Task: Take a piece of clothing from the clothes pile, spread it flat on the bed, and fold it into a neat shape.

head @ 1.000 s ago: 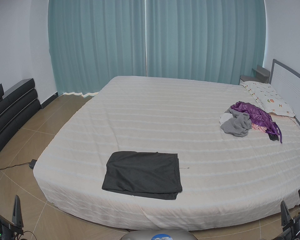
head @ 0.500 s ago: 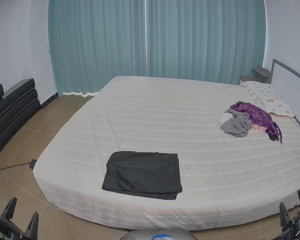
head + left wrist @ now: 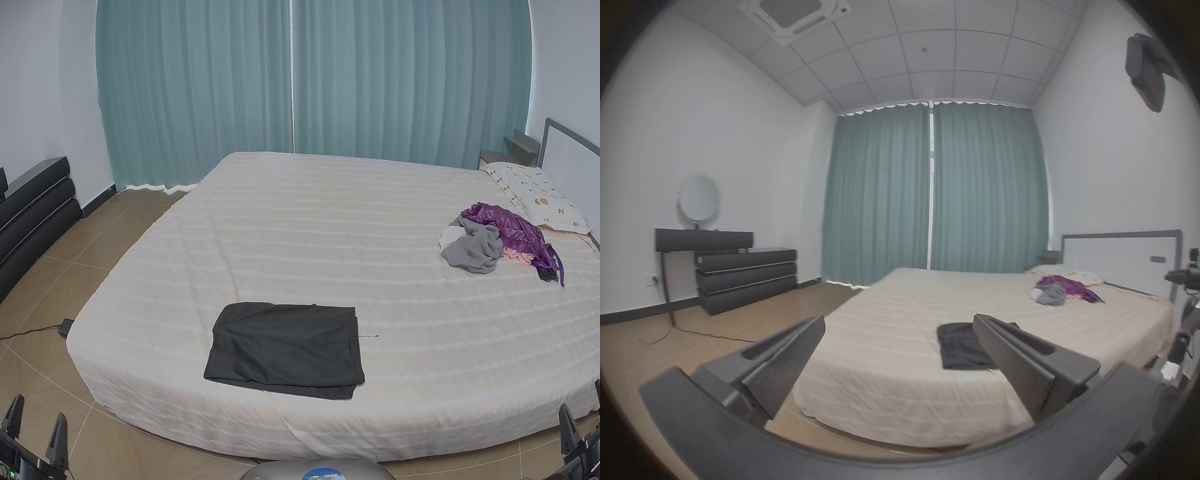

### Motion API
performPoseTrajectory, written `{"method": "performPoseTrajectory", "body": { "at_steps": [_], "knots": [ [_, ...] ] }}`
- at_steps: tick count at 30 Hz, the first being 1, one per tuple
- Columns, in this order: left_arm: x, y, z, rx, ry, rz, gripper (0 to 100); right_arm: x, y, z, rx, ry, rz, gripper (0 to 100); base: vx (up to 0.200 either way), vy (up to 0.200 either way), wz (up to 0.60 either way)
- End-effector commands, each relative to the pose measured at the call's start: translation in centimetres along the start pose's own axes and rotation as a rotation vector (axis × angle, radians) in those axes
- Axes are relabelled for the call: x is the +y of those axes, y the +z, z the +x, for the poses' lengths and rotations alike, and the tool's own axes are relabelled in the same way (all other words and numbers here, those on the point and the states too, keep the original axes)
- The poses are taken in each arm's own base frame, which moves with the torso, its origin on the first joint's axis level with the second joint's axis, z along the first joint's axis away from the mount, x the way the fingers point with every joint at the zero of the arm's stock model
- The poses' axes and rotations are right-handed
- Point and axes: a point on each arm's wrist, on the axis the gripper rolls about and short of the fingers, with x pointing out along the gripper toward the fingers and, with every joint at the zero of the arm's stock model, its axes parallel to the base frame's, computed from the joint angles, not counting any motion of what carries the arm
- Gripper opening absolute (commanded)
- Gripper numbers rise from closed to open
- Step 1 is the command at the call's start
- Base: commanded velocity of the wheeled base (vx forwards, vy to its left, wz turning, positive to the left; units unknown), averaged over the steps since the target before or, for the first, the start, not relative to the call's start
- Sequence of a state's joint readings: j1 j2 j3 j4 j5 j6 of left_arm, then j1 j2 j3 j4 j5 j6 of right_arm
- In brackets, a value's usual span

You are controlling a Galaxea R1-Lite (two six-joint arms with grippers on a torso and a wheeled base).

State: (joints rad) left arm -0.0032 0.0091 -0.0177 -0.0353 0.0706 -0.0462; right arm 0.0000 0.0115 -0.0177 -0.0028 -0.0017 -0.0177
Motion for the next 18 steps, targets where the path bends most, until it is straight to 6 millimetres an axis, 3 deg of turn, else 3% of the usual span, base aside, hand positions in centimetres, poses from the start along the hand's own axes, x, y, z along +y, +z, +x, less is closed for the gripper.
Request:
{"method": "performPoseTrajectory", "body": {
  "at_steps": [1,18],
  "knots": [
    [-0.17,-0.93,-0.01,0.059,-0.095,0.038,100,0.01,-0.51,0.04,0.006,0.0,-0.002,100,0.0,0.0,0.0],
    [-0.13,-0.93,0.03,0.049,-0.076,0.072,100,0.0,-0.51,0.04,0.006,0.003,0.021,100,0.0,0.0,0.0]
  ]
}}
